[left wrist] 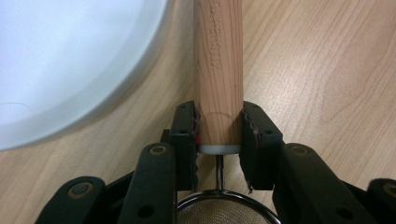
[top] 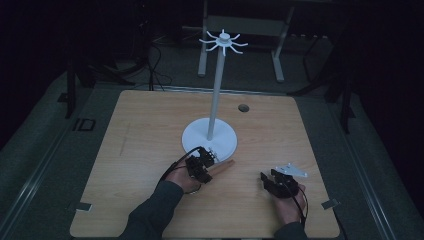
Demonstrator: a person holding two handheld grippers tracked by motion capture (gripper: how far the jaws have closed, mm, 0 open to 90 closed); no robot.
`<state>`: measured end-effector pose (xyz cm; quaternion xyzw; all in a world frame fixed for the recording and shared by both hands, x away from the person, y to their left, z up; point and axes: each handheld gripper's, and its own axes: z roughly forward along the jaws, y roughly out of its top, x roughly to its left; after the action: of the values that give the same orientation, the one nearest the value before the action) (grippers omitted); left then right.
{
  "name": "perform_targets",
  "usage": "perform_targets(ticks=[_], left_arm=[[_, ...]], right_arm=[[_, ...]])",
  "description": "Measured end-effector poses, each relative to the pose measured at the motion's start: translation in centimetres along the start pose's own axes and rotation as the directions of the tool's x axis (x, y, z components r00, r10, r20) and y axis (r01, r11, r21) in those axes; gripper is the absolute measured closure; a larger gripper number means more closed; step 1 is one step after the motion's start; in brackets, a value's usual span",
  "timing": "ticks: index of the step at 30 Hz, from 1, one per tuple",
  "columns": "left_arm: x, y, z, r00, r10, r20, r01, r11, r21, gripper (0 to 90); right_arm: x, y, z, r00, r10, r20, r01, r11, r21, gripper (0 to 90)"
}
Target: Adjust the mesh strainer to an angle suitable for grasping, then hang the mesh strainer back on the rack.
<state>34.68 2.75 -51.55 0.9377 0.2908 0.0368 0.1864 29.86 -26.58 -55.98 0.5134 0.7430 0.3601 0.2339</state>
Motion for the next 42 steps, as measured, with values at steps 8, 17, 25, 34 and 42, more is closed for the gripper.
perform_targets(ticks=[8, 17, 25, 34, 42], left_arm=[[0.2, -0.1, -1.2, 0.9996, -0.028, -0.009, 0.027, 0.9972, -0.069, 69.4], [0.2, 0.0, -2.3, 0.9982, -0.05, -0.033, 0.045, 0.991, -0.126, 69.4], [0.4, -0.1, -3.1, 0.9958, -0.078, -0.048, 0.068, 0.9816, -0.179, 69.4], [0.5, -0.2, -4.0, 0.9918, -0.107, -0.07, 0.088, 0.9697, -0.228, 69.4], [0.7, -0.3, -4.6, 0.9873, -0.136, -0.083, 0.109, 0.9572, -0.268, 69.4]], right_arm=[[0.0, 0.0, 0.0, 1.0, -0.002, 0.002, 0.002, 1.0, 0.002, 52.1], [0.1, 0.0, 0.0, 0.9999, -0.009, 0.007, 0.009, 1.0, 0.0, 51.9], [0.3, 0.0, -0.1, 0.9996, -0.025, 0.012, 0.025, 0.999, -0.025, 53.1], [0.1, 0.0, -0.1, 0.9996, -0.011, 0.025, 0.011, 0.999, -0.031, 53.1], [0.1, 0.0, -0.1, 0.9997, -0.01, 0.023, 0.011, 1.0, -0.03, 50.7]])
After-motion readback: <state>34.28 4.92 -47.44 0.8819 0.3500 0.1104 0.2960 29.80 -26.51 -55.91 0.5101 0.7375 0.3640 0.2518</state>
